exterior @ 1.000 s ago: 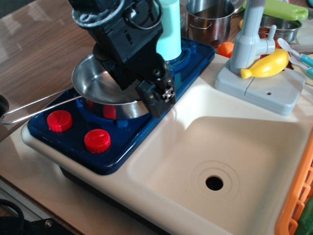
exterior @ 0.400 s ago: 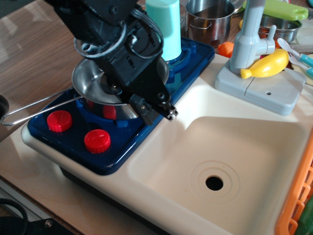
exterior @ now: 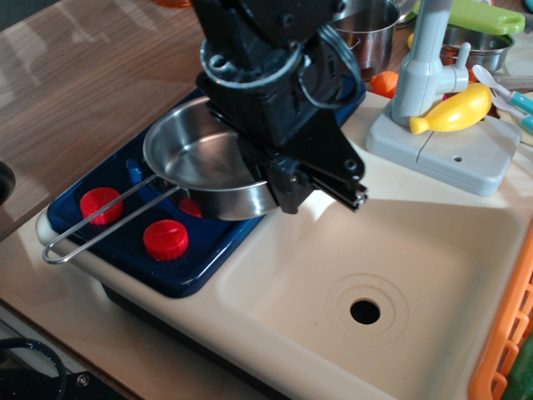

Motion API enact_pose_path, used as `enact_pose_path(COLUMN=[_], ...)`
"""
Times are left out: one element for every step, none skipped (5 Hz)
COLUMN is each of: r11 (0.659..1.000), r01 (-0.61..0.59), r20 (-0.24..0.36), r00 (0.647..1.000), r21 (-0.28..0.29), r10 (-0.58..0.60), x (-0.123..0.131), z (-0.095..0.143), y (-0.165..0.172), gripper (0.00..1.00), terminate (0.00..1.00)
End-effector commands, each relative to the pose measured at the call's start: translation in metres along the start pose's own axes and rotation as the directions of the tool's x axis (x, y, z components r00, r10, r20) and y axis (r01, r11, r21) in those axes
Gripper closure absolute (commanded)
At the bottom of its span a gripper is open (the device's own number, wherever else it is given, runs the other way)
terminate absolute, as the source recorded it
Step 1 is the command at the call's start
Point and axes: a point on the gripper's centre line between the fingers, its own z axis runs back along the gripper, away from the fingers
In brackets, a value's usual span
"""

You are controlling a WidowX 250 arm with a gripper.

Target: Put pan from stove to sink

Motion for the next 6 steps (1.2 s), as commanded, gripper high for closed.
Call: enact_pose_path(r11=[0.997,0.995,0.997,0.997,0.995,0.995], r01=[-0.073,-0.094,-0.069,-0.078,-0.092,-0.092], r20=[0.017,0.013,0.002,0.044,0.06,0.06], r00=[0.997,0.996,0.998,0.996,0.994,0.994], r21=[0.007,0.028,0.032,0.005,0.03,0.03], r10=[0.073,0.093,0.069,0.078,0.09,0.09], x=[0.022,0.032,0.036,0.034,0.033,0.033], z=[0.012,0.012,0.004,-0.006,-0.007,-0.007], y=[-0.029,-0.047,-0.052,-0.057,-0.067,-0.067], gripper=[1.0,1.0,1.0,0.0,0.0,0.0], terminate=[0.0,0.0,0.0,0.0,0.0,0.0])
